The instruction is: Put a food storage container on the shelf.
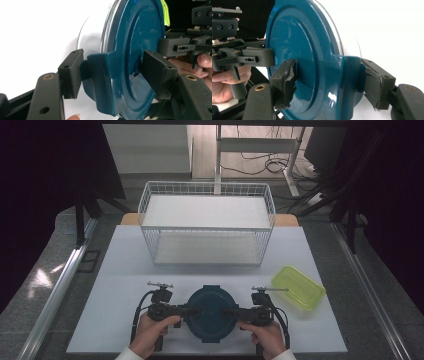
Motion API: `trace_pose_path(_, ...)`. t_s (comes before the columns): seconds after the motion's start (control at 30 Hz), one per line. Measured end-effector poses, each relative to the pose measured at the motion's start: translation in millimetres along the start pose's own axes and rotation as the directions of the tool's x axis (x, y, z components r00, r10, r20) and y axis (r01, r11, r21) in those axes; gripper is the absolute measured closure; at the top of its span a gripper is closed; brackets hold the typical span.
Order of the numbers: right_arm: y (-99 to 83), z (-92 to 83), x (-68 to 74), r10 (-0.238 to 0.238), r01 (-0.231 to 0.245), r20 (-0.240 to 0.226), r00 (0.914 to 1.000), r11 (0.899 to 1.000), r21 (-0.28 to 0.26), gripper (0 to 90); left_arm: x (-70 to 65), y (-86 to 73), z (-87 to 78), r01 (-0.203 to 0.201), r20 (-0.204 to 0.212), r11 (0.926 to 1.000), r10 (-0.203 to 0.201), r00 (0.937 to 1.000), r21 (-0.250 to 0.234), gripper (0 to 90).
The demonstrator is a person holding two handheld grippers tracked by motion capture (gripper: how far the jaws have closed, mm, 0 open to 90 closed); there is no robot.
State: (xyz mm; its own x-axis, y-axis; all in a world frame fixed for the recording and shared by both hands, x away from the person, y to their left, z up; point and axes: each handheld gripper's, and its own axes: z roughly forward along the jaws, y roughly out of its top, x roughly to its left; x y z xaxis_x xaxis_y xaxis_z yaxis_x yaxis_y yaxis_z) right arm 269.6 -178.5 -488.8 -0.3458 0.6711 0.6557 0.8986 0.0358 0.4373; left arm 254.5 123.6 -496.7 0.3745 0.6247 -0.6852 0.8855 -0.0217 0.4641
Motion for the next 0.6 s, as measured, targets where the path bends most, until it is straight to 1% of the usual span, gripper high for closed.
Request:
trace_pose_path(0.17, 1.1, -1.0, 1.9, -0.01, 0.01, 0.002, 1.0, 1.0, -0.009, 33.9, 0.1, 0.9, -1.7, -0.004, 0.001, 1.0, 0.004, 1.0, -0.003, 36.4)
trace_pose_path(0.2, 1.8, -1.0, 2.8, -0.013, 0.013, 0.001, 0.9999, 1.0, -0.01, 33.9, -0.3, 2.2, -3.4, -0.014, -0.002, 0.9999, 0.014, 0.9999, -0.004, 36.5)
trace_pose_path(0.23, 2.3, -1.0, 3.3, -0.015, 0.015, -0.001, 0.9999, 1.0, -0.011, 33.9, -0.3, 2.2, -3.4, -0.014, -0.002, 0.9999, 0.014, 0.9999, -0.004, 36.6)
trace_pose_path(0.3, 3.6, -1.8, 4.5, -0.024, 0.024, -0.003, 0.9997, 1.0, -0.013, 33.9, -2.2, 4.1, -5.5, -0.019, -0.003, 0.9997, 0.019, 0.9998, -0.015, 36.7)
trace_pose_path(0.37, 4.2, -2.2, 5.3, -0.03, 0.03, -0.003, 0.9996, 0.999, -0.016, 33.9, -2.4, 5.1, -6.5, -0.024, -0.001, 0.9996, 0.024, 0.9997, -0.012, 36.8)
trace_pose_path(0.4, 5.5, -3.3, 7.0, -0.039, 0.039, -0.002, 0.9992, 0.999, -0.022, 33.9, -3.6, 6.3, -7.6, -0.026, -0.001, 0.9994, 0.026, 0.9997, -0.021, 36.9)
trace_pose_path(0.5, 6.7, -4.3, 8.4, -0.049, 0.049, -0.003, 0.9988, 0.998, -0.025, 34.0, -5.0, 7.0, -9.0, -0.031, -0.001, 0.9992, 0.031, 0.9995, -0.025, 37.1)
trace_pose_path(0.53, 8.3, -5.2, 9.3, -0.056, 0.056, -0.006, 0.9984, 0.998, -0.024, 34.0, -6.5, 7.9, -10.1, -0.035, -0.007, 0.9989, 0.035, 0.9994, -0.031, 37.1)
trace_pose_path(0.6, 9.9, -6.0, 10.1, -0.06, 0.06, -0.007, 0.9981, 0.998, -0.024, 34.0, -6.6, 8.7, -10.8, -0.041, -0.006, 0.9989, 0.04, 0.9992, -0.025, 37.2)
